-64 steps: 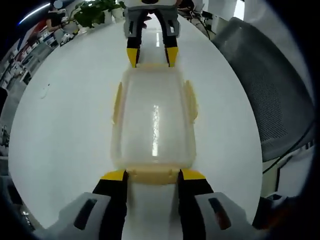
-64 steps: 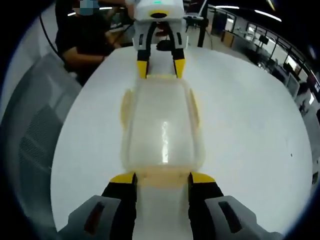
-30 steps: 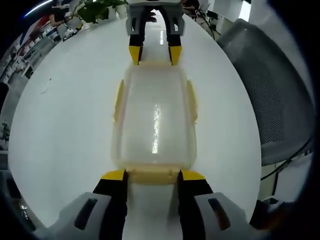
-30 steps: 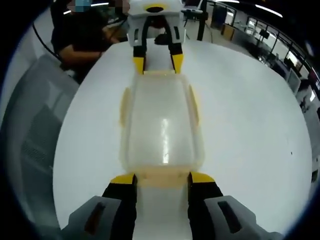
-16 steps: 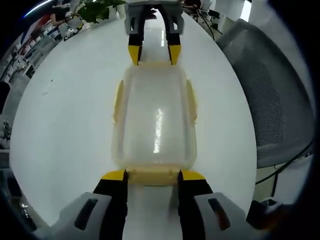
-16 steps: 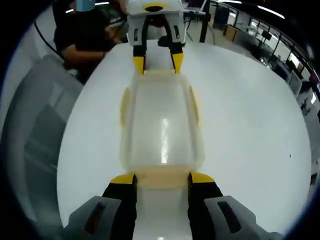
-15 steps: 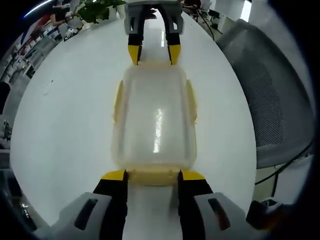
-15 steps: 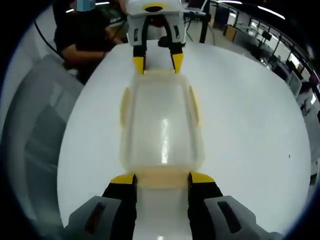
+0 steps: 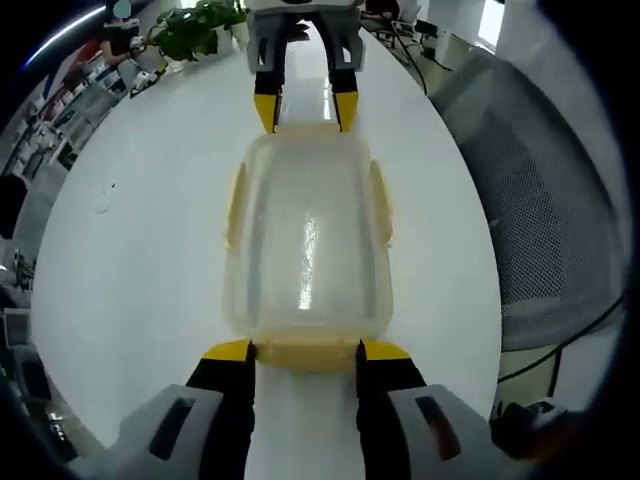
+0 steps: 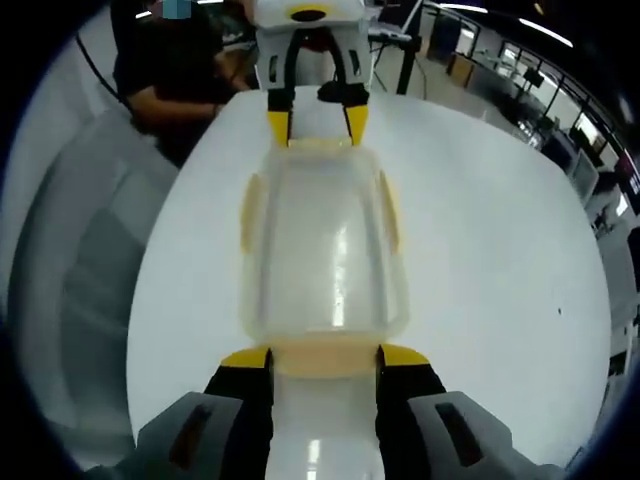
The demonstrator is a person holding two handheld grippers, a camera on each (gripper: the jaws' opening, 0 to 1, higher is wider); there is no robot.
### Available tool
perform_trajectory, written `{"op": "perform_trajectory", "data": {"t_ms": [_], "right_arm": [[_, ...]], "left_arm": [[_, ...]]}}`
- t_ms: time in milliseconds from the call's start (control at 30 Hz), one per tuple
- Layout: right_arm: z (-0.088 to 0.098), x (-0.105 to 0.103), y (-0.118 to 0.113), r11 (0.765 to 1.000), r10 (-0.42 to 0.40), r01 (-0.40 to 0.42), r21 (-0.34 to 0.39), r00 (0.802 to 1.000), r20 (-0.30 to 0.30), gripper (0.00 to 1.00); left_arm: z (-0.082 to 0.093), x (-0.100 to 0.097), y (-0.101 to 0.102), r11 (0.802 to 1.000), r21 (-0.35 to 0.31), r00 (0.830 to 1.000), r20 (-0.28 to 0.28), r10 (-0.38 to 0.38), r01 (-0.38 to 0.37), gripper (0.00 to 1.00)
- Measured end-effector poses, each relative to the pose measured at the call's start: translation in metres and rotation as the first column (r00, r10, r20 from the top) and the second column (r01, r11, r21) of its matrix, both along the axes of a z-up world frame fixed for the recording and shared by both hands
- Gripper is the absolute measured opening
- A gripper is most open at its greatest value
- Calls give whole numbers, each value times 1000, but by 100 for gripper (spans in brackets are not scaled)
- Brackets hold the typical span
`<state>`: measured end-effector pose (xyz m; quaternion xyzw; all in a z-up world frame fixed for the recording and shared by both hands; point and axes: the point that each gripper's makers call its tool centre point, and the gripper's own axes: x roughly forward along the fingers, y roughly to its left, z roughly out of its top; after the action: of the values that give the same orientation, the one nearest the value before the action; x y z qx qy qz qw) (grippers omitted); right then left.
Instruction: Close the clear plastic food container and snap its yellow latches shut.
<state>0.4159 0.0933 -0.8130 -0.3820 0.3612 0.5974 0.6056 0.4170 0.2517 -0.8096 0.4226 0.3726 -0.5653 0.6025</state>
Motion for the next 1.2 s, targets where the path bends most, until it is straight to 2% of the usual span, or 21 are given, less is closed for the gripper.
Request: {"op": "perform_trajectory", "data": {"t_ms": [500, 1200], "right_arm": [[23, -6, -21, 1000, 1, -1, -8, 1000, 20, 38], [38, -11, -66, 1000, 2, -2, -2, 1000, 30, 38]], "left_arm": [[25, -6, -20, 1000, -22, 1000, 16, -4, 4, 38], [38, -11, -66, 1000, -26, 1000, 24, -5, 6, 39]]}}
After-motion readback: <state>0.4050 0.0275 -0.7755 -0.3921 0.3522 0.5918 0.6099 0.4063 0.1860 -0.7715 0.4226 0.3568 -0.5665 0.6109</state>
